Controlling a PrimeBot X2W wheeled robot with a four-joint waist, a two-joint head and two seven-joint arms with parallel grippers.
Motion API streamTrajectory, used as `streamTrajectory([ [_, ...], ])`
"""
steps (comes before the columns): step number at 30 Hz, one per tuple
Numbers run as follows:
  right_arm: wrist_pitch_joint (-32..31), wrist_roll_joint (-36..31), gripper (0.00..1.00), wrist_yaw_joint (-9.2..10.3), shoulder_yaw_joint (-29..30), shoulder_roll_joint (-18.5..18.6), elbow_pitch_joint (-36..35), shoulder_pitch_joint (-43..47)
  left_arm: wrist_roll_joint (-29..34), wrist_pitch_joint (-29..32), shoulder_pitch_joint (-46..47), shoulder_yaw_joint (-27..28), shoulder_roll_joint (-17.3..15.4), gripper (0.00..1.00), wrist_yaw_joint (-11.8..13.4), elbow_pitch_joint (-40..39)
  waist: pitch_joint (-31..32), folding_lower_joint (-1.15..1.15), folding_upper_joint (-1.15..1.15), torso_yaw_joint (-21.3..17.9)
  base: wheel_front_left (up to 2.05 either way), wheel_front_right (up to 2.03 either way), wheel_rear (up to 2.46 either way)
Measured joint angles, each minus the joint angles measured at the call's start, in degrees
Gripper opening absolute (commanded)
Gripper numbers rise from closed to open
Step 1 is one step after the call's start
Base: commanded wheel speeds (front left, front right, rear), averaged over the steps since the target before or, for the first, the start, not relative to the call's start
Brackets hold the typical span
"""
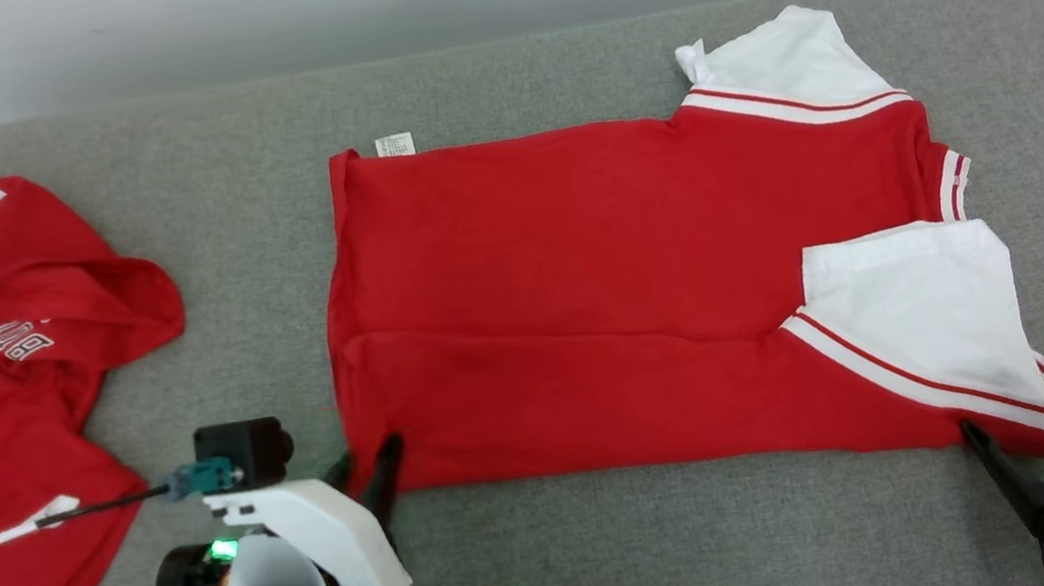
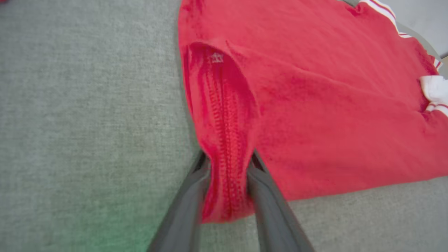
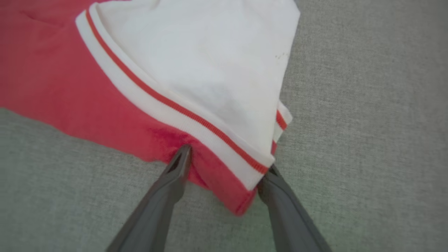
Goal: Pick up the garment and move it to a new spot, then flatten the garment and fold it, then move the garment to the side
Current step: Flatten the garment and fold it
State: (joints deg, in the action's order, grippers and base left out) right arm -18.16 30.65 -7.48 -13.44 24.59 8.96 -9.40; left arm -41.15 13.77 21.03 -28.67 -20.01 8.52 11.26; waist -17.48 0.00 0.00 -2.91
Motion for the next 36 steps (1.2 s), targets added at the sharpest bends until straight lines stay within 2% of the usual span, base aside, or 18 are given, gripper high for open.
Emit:
streamTrajectory([
  [1,-0.1,0.5,0.00,0.00,-0.6,0.3,0.4,-0.2,0.0,0.5,0.0,-0.3,-0.1,0.00,-0.3,0.3,0.3,0.00,0.00,0.0,0.00,0.00,0.00],
  [4,-0.4,2.6,0.00,-0.01,-2.6,1.9,1.1,-0.6,-0.7,1.7,-0.5,-1.1,0.4,0.00,-1.0,0.3,1.3,0.00,0.00,0.2,0.00,0.00,0.00],
  [6,-0.8,5.0,0.00,-0.07,-3.6,4.4,0.9,-0.5,-2.2,2.4,-1.4,-0.9,0.4,0.00,-1.5,-0.4,2.3,0.00,0.00,0.5,0.00,0.00,0.00],
  [13,-4.7,13.3,0.00,-0.09,-2.5,17.4,-3.1,2.4,-8.7,7.5,-8.4,-0.9,-1.2,0.00,-3.3,-9.9,5.8,0.00,0.00,1.6,0.00,0.00,0.00],
  [16,-7.4,16.6,0.00,-0.10,-1.8,22.2,-5.4,5.5,-10.9,9.3,-13.0,-0.9,-2.4,0.00,-2.7,-14.9,6.8,0.00,0.00,1.9,0.00,0.00,0.00],
  [18,-9.2,18.9,0.00,-0.10,-1.6,24.2,-6.8,8.3,-11.4,10.0,-16.0,-1.4,-3.1,0.00,-2.2,-17.4,7.1,0.00,0.00,2.2,0.00,0.00,0.00],
  [21,-9.6,20.4,0.01,-0.10,-1.2,24.7,-8.0,12.3,-12.6,9.9,-20.0,-1.6,-3.3,0.00,-1.2,-18.4,7.0,0.00,0.00,2.5,0.00,0.00,0.00],
  [22,-9.5,20.6,0.24,-0.10,-1.1,24.6,-8.1,13.3,-12.6,9.5,-20.8,-1.8,-3.3,0.20,-0.9,-18.3,6.9,0.00,0.00,2.6,0.00,0.00,0.00],
  [23,-9.3,20.8,0.85,-0.10,-1.1,24.2,-8.0,14.3,-12.6,8.9,-21.3,-1.8,-3.2,0.40,-0.8,-18.1,6.9,0.00,0.00,2.7,0.00,0.00,0.00],
  [24,-8.8,20.7,1.00,-0.10,-1.1,23.7,-7.9,15.0,-12.4,8.7,-21.6,-1.9,-3.1,0.68,-0.7,-17.6,6.8,0.00,0.00,2.8,0.00,0.00,0.00],
  [25,-8.6,20.5,1.00,-0.09,-1.1,23.1,-7.5,15.7,-11.9,8.3,-21.7,-2.3,-3.1,1.00,-0.7,-17.3,6.8,0.00,0.00,2.9,0.00,0.00,0.00],
  [28,-8.0,19.7,1.00,-0.09,0.1,21.7,-7.1,16.3,-11.8,7.7,-21.8,-2.6,-2.8,1.00,-0.6,-17.2,6.4,0.00,0.00,3.2,0.00,0.00,0.00],
  [31,-7.4,18.9,1.00,-0.09,3.4,21.9,-8.1,15.7,-10.9,7.0,-21.4,-1.3,-3.7,1.00,-0.5,-19.2,5.9,0.00,0.00,3.4,0.00,0.00,0.00],
  [36,-6.3,15.8,1.00,-0.09,9.4,22.5,-12.6,8.3,-9.8,5.2,-15.8,3.0,-4.2,1.00,1.5,-23.0,3.8,0.00,0.00,4.1,0.00,0.00,0.00],
])
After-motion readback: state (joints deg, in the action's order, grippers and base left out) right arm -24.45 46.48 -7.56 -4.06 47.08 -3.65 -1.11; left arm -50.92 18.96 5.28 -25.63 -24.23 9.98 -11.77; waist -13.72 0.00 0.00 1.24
